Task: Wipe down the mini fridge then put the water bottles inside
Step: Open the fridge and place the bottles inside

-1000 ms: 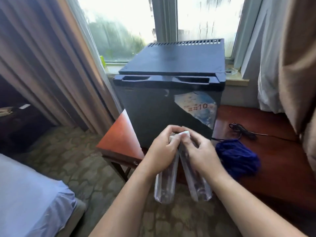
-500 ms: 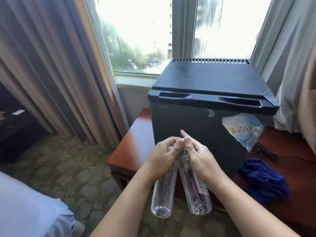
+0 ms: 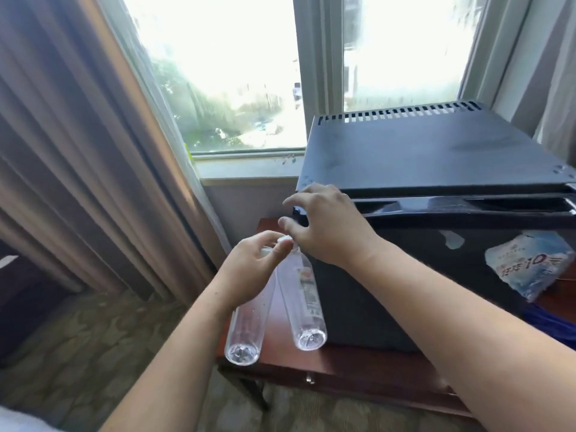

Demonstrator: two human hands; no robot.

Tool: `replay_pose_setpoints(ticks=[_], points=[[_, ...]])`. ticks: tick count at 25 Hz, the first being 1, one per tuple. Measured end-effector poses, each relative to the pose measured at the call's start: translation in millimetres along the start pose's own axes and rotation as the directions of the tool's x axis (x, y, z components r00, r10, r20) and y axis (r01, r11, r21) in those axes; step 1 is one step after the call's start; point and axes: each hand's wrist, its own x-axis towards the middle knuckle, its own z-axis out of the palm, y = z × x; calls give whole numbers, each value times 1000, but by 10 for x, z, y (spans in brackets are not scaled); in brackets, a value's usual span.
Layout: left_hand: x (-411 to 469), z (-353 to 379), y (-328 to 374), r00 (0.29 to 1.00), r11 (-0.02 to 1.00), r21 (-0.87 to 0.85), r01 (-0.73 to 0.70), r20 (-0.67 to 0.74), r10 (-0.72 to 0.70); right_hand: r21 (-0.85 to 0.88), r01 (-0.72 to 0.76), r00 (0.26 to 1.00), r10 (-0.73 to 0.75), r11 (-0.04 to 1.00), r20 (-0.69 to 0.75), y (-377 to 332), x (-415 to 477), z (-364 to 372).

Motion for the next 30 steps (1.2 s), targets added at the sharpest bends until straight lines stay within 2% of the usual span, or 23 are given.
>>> replay_pose_setpoints(ticks=[2, 7, 13, 15, 19, 24, 30], points=[[185, -107, -178, 997, 999, -25, -46, 57, 48, -107, -68, 998, 69, 992, 11, -93, 168, 110], [472, -445, -627, 966, 986, -63, -152, 202, 162, -243, -328, 942, 298, 913, -153, -394, 275, 338], [489, -625, -776, 923, 957, -159, -241, 267, 277, -104, -554, 828, 533, 826, -174, -696, 154, 307], [461, -633, -729, 904, 943, -184, -276, 284, 320, -61, -588, 800, 568, 807, -195, -778, -105, 253], [420, -534, -533, 867, 915, -218, -340, 303, 395, 11, -654, 753, 653, 756, -79, -948, -567, 10], [193, -303, -108, 817, 880, -246, -405, 335, 470, -50, -720, 693, 721, 692, -17, -1085, -1042, -207], [-199, -152, 332, 738, 834, -237, -498, 388, 552, -194, -737, 667, 743, 647, -57, -1145, -1653, -386]])
